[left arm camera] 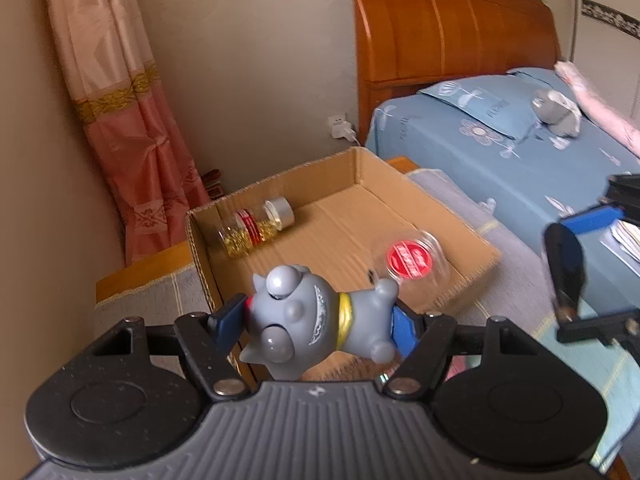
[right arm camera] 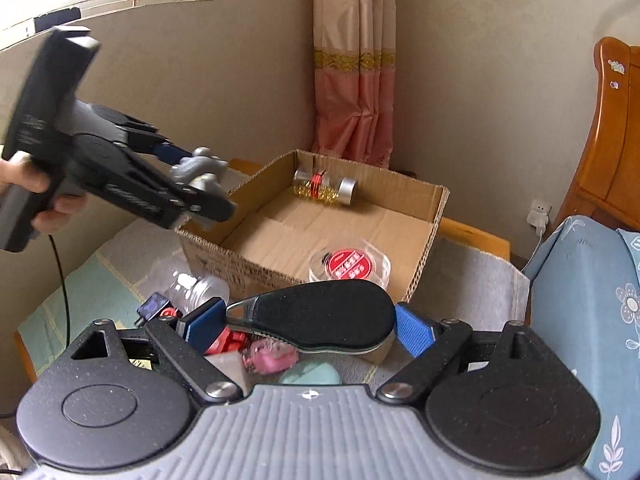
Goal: Organize rigid objects
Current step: 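Carry the figurine and black object to the box and release both inside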
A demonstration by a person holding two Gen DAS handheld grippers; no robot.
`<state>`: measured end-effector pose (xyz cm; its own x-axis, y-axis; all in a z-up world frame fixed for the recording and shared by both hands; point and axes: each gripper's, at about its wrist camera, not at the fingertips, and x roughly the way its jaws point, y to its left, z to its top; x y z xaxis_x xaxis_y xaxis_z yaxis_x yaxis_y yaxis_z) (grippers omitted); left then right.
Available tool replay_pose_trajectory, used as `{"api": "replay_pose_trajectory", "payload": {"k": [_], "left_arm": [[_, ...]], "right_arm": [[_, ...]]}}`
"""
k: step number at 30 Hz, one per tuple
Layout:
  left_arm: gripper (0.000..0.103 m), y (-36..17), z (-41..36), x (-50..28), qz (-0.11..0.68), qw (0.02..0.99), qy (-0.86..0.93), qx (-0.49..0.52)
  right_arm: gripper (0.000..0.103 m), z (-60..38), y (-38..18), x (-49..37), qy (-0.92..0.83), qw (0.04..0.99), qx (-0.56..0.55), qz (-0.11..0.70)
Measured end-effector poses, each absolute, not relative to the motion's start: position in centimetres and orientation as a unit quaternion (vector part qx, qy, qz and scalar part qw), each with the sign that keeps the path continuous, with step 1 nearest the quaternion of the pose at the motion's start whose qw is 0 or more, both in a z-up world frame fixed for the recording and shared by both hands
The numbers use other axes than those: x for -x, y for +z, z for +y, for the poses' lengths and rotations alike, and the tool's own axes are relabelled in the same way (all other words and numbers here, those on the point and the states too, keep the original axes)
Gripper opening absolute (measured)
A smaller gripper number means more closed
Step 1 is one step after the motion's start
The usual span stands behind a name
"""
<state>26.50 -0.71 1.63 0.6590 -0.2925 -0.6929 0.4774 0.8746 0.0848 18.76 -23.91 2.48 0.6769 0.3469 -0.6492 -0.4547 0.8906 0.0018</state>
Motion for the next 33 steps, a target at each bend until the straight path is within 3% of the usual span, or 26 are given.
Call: {"api": "replay_pose_trajectory", "payload": {"k": [1,2,4,33], "left_arm": [[0.076,1.4,-0.8,-27.0,0.353,0.903,-0.209,-0.128],[0.088,1.2,-0.8,-27.4,0.353,0.904,-0.207,-0.123],[0.101,1.0,-0.7,-27.8,0.355,0.906,-0.197,-0.117],[0.101,0.3,8.6,-18.3,0.311,0.943,-0.105,-0.059]], "right_arm": [[0.093,-23.9,2.6,-18.9,0.219,0.913,0.08,0.335],[0.093,-23.8,2.7,-19.0,0.219,0.914,0.08,0.334],[0.093,-23.6,2.9,-19.3,0.219,0.914,0.08,0.332],[0.093,-15.3,2.6,-27.2,0.242,0.895,0.101,0.36]]}}
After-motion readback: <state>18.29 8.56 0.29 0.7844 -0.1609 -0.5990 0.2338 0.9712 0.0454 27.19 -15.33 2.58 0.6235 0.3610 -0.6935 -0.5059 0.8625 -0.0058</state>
